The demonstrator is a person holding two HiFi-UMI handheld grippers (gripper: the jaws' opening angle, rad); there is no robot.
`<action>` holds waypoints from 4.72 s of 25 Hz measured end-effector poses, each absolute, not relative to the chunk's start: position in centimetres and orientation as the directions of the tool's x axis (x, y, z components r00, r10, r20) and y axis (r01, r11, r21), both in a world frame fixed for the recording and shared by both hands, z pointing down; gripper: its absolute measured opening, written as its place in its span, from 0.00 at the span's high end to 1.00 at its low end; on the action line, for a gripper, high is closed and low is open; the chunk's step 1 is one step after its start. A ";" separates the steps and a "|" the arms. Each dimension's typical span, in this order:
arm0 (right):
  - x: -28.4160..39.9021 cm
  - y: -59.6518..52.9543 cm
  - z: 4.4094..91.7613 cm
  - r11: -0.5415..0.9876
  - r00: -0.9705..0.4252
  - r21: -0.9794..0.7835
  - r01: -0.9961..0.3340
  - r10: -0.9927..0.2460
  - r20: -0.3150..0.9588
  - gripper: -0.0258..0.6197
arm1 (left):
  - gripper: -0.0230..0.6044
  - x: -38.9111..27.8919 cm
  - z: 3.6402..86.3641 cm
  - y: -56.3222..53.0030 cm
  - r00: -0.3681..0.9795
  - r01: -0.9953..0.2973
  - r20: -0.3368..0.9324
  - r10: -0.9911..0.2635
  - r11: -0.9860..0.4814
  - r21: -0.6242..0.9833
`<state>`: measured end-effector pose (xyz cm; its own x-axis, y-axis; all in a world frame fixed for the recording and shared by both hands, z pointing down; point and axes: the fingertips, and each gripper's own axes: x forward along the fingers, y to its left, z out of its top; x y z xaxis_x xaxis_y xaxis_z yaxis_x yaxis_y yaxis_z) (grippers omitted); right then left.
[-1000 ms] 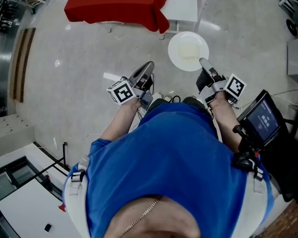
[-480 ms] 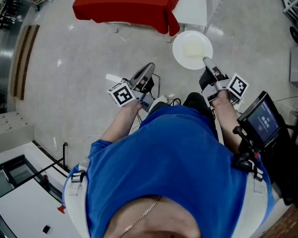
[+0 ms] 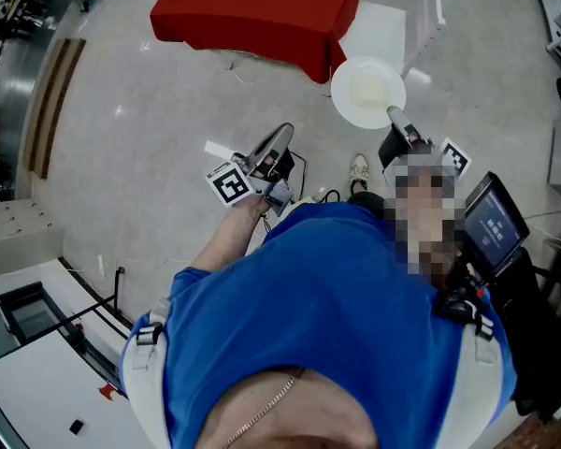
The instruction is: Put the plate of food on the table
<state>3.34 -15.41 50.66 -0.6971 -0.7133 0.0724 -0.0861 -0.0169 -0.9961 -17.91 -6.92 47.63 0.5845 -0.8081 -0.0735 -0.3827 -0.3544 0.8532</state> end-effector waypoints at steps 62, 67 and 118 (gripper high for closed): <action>10.6 -18.7 54.8 -0.130 -0.503 -0.979 -0.158 -0.843 0.192 0.94 | 0.95 -16.2 47.7 -10.8 0.610 -0.292 -0.051 -0.791 -0.283 0.914; 11.3 -18.8 55.2 -0.142 -0.484 -0.975 -0.168 -0.850 0.207 0.94 | 0.95 -16.0 47.8 -11.0 0.623 -0.295 -0.036 -0.781 -0.277 0.915; 11.9 -16.2 58.2 -0.305 -0.451 -0.882 -0.359 -0.771 0.450 0.94 | 0.95 -14.0 47.6 -10.1 0.695 -0.312 0.101 -0.711 -0.171 0.935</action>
<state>11.92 -16.21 58.19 -0.4511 -0.7710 0.4495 -0.3588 -0.3045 -0.8823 -13.95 -10.07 47.64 0.6955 -0.7113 0.1015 -0.3116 -0.1713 0.9347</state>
